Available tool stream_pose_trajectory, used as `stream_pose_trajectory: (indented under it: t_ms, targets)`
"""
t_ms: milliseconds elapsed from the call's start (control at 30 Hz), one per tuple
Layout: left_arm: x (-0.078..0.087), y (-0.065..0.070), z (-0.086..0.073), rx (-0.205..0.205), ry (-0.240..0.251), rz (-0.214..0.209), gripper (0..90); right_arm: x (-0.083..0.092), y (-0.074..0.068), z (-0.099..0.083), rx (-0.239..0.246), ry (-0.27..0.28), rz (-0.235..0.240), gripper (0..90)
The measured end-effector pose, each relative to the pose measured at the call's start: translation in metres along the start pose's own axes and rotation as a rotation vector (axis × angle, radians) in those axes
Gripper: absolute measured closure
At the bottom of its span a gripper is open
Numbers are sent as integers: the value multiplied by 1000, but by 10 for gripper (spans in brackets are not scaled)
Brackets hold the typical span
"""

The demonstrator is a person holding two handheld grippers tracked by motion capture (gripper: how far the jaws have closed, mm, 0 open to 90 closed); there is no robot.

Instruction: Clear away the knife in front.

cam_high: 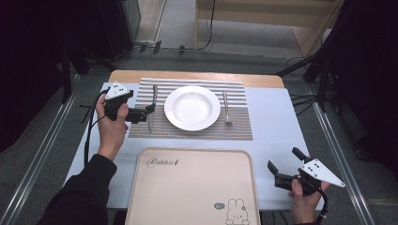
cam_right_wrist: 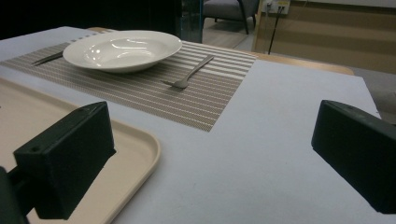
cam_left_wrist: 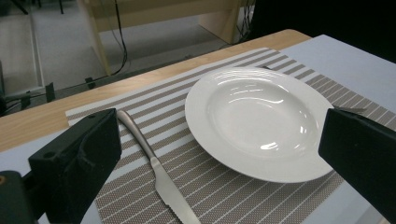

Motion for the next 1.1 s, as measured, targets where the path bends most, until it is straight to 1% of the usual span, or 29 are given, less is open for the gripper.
stream_pose_trajectory:
  t_ms: [133,267,300,333,367,400,500,633,733,867,900,933,1000,1033,1100]
  targets:
    - [-4,-3,3,10,-6,8,0,0,0,0,1,0,0,0]
    - [-11,-7,6,14,-24,17,0,0,0,0,-1,-3,-1,0]
    - [-16,-8,7,17,-34,19,0,0,0,0,-1,-3,0,0]
    - [-16,-8,7,17,-34,19,0,-1,1,-1,0,-3,-1,0]
    - [-20,-9,8,16,-47,23,0,-1,1,-1,-2,-4,-1,0]
    - [-20,-9,8,16,-47,23,0,-1,1,-1,-2,-4,-1,0]
    - [-27,-11,9,33,-68,16,0,-1,1,-1,-3,-7,0,0]
    - [-37,-14,11,40,-98,28,0,-1,1,-1,-5,-9,-1,0]
    - [-43,-17,13,56,-117,34,0,-1,2,-2,-5,-8,-1,0]
    - [-50,-23,14,65,-142,55,0,-1,2,-2,-8,-10,-1,0]
    - [-52,-24,14,68,-145,66,0,-1,2,-2,-8,-11,-1,0]
    - [-53,-25,15,72,-146,83,69,-1,2,-2,-6,-11,-1,0]
    - [-56,-27,15,67,-160,100,71,-1,2,-2,-6,-12,1,0]
    - [-60,-30,14,77,-169,98,71,-2,2,-2,-5,-11,1,0]
    - [-63,-32,12,80,-186,104,72,-2,2,-2,-7,-11,1,0]
Point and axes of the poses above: each handheld gripper's, and its own axes: x roughly backward along the jaws, z roughly out of its top, y roughly to its right, the point moved 3 cm from there along -x, roughly forward along the jaws, and after that the axes turned 14 degrees about x, right-handed, at the moved point
